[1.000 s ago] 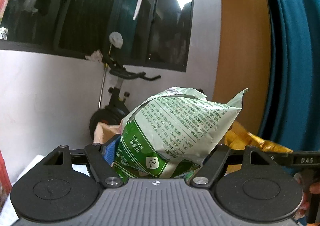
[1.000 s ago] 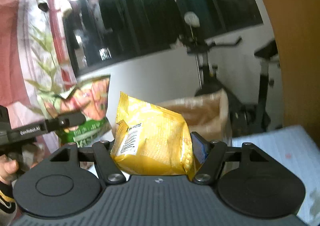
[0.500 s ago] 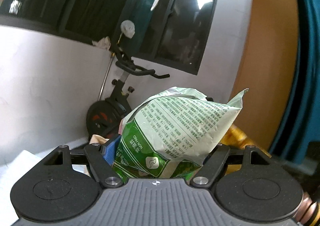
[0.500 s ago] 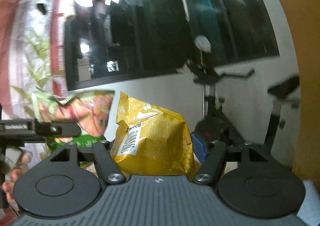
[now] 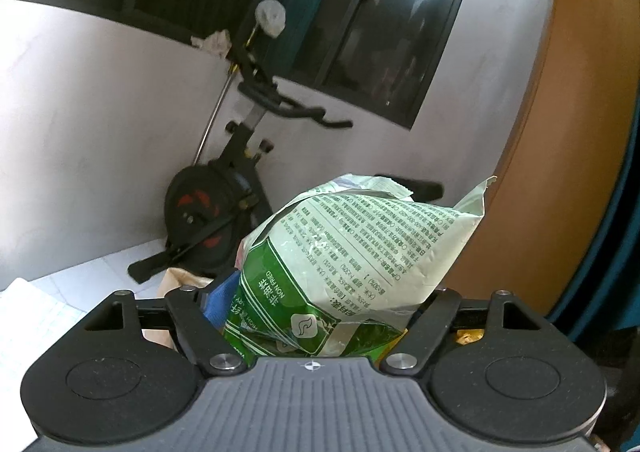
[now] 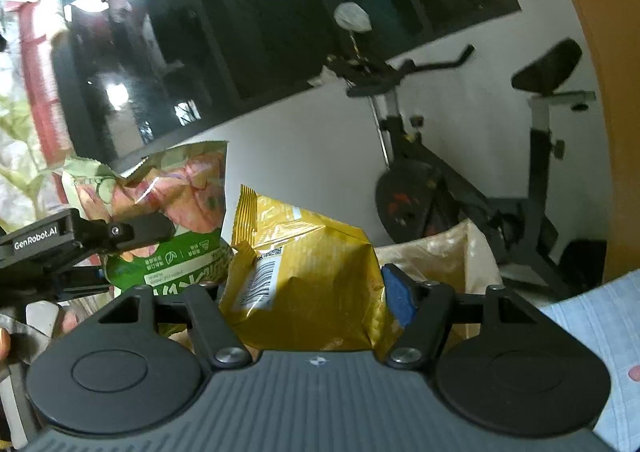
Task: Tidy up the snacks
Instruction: 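Carry both bags over the box and open both tools to release them, then grasp the green chip bag with the right tool while the left tool grasps the orange wafer pack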
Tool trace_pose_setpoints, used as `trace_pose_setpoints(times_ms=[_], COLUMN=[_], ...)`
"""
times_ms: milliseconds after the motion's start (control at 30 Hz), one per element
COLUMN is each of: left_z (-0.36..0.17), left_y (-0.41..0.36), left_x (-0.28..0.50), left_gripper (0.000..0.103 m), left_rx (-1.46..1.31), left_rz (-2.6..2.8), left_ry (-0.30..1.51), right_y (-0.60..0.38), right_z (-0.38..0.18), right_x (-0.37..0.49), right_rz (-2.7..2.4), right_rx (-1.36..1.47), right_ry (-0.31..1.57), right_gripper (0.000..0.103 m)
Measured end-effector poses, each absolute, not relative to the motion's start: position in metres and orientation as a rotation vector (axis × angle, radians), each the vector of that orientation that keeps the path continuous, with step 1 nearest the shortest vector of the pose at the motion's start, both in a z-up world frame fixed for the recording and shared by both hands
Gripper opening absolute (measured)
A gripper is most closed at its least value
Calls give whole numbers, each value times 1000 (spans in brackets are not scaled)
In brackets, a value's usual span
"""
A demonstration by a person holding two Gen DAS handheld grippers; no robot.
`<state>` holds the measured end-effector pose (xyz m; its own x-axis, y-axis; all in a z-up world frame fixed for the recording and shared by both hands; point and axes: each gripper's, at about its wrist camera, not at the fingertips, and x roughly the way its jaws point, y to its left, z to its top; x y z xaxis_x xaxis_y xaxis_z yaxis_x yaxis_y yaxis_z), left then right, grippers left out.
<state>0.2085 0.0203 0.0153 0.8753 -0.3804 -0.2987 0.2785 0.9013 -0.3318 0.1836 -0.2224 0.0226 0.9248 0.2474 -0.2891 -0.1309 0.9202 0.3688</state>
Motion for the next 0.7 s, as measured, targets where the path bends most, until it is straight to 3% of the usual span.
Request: trace_pose_setpoints(times_ms=[100, 167, 700], left_z=[15, 17, 20], left_y=[22, 24, 42], left_x=[211, 208, 157], left_gripper=[93, 94, 94], left_rx=[-266, -261, -151], left_rz=[-354, -370, -279], left_ry=[380, 372, 374], right_y=[-222, -223, -205], right_z=[22, 22, 27], right_x=[187, 185, 124], right_rz=[183, 186, 230], right_rx=[344, 352, 131], right_ry=[355, 352, 317], right_gripper=[77, 80, 80])
